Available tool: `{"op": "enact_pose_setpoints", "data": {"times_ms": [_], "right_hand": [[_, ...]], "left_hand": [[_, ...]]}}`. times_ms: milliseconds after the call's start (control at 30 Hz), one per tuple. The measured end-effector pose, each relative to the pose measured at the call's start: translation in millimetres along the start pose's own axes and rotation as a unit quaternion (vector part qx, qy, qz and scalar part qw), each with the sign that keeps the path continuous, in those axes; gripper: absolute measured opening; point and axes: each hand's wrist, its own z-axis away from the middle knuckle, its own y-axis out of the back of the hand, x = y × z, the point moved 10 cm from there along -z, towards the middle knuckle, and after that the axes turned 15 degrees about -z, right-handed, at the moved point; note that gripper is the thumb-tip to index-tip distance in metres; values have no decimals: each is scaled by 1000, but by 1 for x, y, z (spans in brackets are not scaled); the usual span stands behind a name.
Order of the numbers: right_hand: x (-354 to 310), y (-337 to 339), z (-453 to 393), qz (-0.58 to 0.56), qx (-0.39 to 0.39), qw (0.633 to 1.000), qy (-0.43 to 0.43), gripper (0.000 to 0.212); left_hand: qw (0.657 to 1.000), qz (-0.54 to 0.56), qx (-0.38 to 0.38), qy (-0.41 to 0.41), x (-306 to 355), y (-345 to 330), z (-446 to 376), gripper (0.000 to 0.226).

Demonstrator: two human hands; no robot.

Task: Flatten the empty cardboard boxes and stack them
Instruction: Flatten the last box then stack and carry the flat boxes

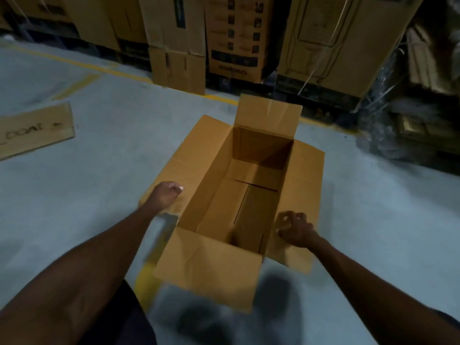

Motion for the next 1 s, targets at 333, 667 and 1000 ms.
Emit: {"op": "enact_pose_setpoints", "data": {"times_ms": [333,667,1000], "right_hand": [[48,9,-33,-124,43,991,-18,103],[63,32,-20,-170,14,984,-55,133],[66,71,12,-333,198,913,131,63]], "left_hand": [[988,-128,83,38,-35,-8,-55,33],[985,-107,82,104,-81,3,-54,82],[987,153,8,-54,2,45,12,28]]}}
